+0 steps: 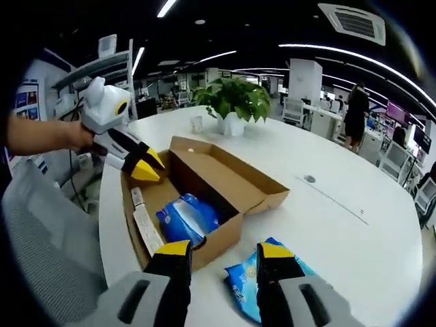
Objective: Operate the shoe box by opening the lid, removing the specified soft item, and placing it in the target area until the item is outside and the box remains undamaged.
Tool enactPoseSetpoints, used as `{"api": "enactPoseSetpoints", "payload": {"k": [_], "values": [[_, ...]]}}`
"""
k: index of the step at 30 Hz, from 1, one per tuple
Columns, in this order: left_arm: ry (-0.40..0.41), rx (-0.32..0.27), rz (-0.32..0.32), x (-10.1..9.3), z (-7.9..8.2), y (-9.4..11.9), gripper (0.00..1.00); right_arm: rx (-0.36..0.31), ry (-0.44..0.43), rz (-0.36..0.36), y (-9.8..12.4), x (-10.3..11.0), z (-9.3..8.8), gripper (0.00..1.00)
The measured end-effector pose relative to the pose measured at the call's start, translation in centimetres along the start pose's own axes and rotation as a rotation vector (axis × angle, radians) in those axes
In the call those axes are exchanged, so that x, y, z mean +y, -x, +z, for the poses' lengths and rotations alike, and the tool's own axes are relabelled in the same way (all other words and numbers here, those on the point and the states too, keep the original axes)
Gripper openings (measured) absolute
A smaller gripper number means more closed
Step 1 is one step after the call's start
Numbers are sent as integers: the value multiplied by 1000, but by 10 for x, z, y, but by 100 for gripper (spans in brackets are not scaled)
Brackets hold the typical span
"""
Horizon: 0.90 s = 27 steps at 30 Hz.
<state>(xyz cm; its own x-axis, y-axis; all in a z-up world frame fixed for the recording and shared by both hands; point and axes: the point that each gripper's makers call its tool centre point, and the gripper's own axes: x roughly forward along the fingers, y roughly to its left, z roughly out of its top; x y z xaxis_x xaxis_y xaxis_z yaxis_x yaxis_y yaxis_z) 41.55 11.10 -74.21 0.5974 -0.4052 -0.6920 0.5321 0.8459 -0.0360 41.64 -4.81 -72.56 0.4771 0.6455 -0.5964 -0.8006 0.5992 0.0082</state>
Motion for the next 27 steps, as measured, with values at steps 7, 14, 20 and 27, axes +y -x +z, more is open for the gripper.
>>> {"api": "enactPoseSetpoints", "payload": {"k": [7,14,20,27], "values": [[-35,10,-30,-6,2,-15,18,13,38,29,-20,11,8,35],[-74,30,-62,-13,1,-32,16,50,82,40,-40,19,8,34],[-95,51,-78,-17,-3,-45,14,76,112,41,-57,23,6,30],[-113,79,-94,-20,-8,-57,13,113,163,52,-74,26,2,20]]}}
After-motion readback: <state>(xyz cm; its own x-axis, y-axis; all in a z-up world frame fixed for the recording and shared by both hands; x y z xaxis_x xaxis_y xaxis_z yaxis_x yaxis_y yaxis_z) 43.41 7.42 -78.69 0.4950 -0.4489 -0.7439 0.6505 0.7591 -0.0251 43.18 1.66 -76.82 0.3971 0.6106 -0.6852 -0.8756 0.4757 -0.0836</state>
